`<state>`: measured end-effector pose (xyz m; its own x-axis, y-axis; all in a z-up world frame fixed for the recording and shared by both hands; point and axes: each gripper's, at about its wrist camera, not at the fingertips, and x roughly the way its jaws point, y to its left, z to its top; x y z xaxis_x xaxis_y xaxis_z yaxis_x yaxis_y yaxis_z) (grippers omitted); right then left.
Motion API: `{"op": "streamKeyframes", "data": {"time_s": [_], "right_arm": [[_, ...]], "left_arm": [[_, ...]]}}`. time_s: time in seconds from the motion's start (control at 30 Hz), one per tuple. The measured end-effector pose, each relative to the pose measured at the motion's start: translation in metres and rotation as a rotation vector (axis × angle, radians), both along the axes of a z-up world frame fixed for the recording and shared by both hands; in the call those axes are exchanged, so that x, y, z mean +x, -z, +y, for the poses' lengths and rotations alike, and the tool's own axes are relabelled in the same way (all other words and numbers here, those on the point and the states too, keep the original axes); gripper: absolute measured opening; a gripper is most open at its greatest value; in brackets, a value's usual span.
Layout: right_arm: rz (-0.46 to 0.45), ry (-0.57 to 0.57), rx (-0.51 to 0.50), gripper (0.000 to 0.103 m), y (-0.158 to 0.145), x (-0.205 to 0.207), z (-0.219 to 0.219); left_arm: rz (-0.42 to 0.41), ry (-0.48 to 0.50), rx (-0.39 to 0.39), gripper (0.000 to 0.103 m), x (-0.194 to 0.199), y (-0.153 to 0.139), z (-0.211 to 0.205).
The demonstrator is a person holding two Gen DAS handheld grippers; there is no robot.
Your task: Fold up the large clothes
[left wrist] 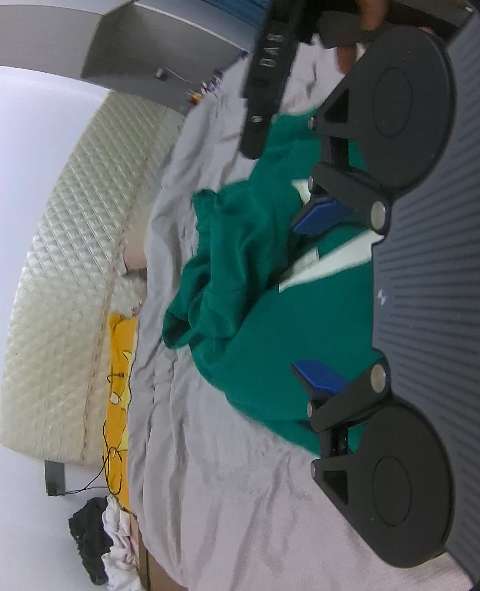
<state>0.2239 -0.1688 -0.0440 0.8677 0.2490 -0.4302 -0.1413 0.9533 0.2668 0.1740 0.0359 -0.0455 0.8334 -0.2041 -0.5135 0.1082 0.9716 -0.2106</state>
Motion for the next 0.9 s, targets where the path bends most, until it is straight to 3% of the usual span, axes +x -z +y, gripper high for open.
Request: {"op": "streamKeyframes", "data": {"time_s": [0.1, 0.23, 0.37, 0.47, 0.53, 0.6, 0.67, 0.77, 0.9], "right_arm": [[0.049, -0.029, -0.027, 0.089, 0.016, 0.03, 0.01], [0.093, -0.055, -0.073, 0.089, 0.042, 0.067, 0.024], [0.094, -0.069, -0.181, 0.089, 0.07, 0.1, 0.045], [0.086, -0.046, -0.269, 0.088, 0.086, 0.124, 0.056], [0.095, -0.028, -0.301, 0.077, 0.092, 0.139, 0.057], [0.086, -0.014, -0.327, 0.046, 0.087, 0.154, 0.056], [0.063, 0.035, -0.351, 0.023, 0.072, 0.174, 0.051], [0.025, 0.051, -0.375, 0.02, 0.045, 0.214, 0.044], [-0.045, 0.102, -0.375, 0.02, -0.003, 0.285, 0.036]], "left_arm": [[0.015, -0.007, -0.014, 0.079, 0.011, 0.008, 0.012], [0.05, -0.022, -0.121, 0.079, 0.029, 0.018, 0.035], [0.065, -0.025, -0.184, 0.079, 0.045, 0.031, 0.05], [0.071, -0.021, -0.181, 0.079, 0.053, 0.043, 0.051], [0.08, -0.006, -0.187, 0.079, 0.06, 0.05, 0.049], [0.074, 0.01, -0.194, 0.079, 0.062, 0.054, 0.048], [0.043, 0.018, -0.181, 0.079, 0.061, 0.055, 0.047], [0.018, 0.032, -0.179, 0.079, 0.066, 0.059, 0.044], [0.019, 0.044, -0.237, 0.079, 0.074, 0.073, 0.043]]}}
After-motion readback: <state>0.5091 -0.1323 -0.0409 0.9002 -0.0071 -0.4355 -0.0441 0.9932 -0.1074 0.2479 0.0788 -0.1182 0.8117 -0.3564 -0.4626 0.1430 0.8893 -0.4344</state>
